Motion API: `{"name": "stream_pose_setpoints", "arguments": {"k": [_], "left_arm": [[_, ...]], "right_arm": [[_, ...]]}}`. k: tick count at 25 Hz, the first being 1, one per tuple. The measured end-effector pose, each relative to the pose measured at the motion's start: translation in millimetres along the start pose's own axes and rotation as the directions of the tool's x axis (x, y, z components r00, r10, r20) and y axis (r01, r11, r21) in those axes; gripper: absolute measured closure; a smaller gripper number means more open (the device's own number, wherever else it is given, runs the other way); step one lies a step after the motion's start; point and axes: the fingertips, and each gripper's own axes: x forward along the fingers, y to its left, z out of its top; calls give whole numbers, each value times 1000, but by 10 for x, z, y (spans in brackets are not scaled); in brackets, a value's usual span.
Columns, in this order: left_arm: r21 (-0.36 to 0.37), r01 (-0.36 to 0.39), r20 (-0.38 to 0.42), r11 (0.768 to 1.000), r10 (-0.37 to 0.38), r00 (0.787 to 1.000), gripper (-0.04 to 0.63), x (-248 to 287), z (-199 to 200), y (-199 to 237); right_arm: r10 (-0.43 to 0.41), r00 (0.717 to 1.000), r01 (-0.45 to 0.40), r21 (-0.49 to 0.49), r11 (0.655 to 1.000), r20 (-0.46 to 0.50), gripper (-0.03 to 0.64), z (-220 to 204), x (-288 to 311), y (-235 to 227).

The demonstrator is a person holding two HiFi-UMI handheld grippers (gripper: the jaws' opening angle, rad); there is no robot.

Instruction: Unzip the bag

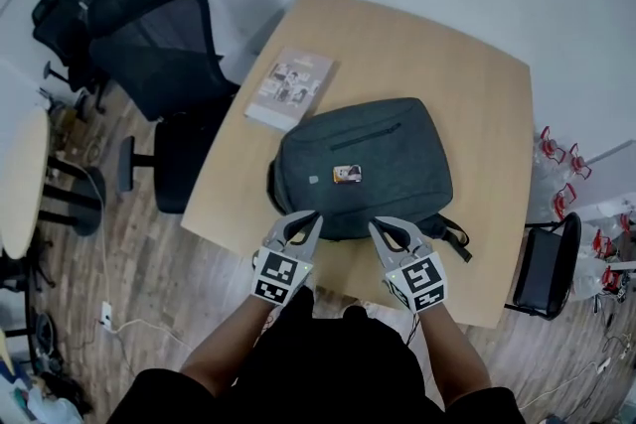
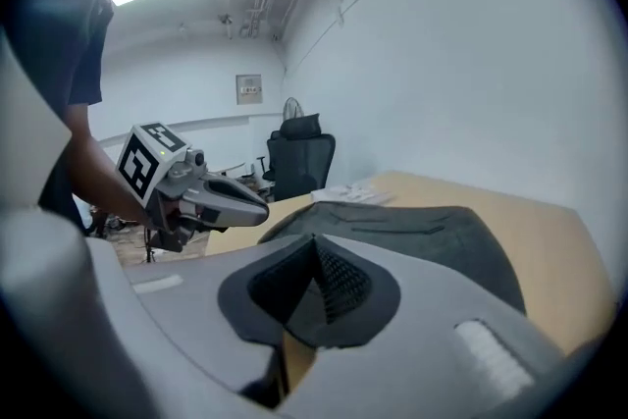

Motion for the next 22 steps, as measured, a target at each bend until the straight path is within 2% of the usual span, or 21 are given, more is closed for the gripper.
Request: {"name": "stream_pose_setpoints", "arguments": {"k": [3, 6, 22], "left_arm": [[-9, -18, 74, 1000, 19, 997, 571, 12, 252, 72], [-6, -19, 106, 1000, 19, 994, 575, 37, 396, 73], [-19, -20, 121, 1000, 22, 992, 575, 74, 503, 6]], "right_arm": [[-116, 989, 118, -14, 993, 95, 615, 257, -131, -156], [-195, 970, 199, -13, 980, 144, 615, 403, -258, -246], [-320, 911, 331, -1, 944, 261, 615, 617, -491, -421]]}}
